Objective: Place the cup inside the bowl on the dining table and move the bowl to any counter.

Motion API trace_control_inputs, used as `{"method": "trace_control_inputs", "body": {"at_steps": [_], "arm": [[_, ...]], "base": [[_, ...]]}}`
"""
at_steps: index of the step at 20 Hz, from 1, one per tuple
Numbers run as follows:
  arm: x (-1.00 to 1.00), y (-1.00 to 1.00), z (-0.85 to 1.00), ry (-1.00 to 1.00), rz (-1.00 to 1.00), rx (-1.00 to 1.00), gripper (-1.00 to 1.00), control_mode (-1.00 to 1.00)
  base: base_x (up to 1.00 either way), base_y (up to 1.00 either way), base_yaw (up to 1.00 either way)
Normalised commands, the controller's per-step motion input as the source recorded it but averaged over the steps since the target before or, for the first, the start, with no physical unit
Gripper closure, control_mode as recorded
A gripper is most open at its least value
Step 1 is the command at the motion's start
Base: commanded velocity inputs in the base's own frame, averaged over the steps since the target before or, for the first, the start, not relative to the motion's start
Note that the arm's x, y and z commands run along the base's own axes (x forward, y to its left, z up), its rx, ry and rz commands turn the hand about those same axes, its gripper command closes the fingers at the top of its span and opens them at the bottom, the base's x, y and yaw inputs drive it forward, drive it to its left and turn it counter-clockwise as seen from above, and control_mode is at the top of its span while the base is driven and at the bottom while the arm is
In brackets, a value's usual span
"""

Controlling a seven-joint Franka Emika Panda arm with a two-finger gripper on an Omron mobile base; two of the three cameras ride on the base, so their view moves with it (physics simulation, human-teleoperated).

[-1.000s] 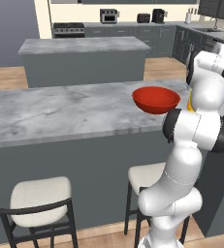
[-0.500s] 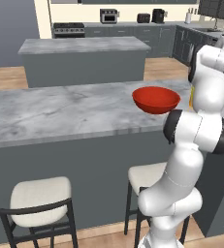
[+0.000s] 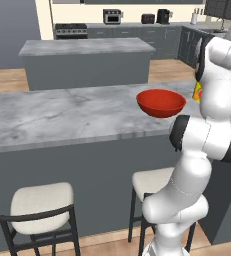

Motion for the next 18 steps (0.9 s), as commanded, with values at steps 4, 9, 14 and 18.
{"method": "trace_control_inputs", "body": {"at_steps": [4, 9, 14, 18], "arm": [[0.0, 0.34, 0.41, -0.04, -0.08, 0.0, 1.0, -1.0], [0.07, 0.58, 0.29, -0.01, -0.08, 0.0, 1.0, -1.0], [0.02, 0.56, 0.28, 0.0, -0.06, 0.0, 1.0, -1.0], [0.0, 0.51, 0.12, 0.0, -0.03, 0.01, 1.0, -1.0]], "base": [[0.0, 0.0, 0.0], [0.0, 0.0, 0.0], [0.0, 0.0, 0.0], [0.0, 0.0, 0.0]]}}
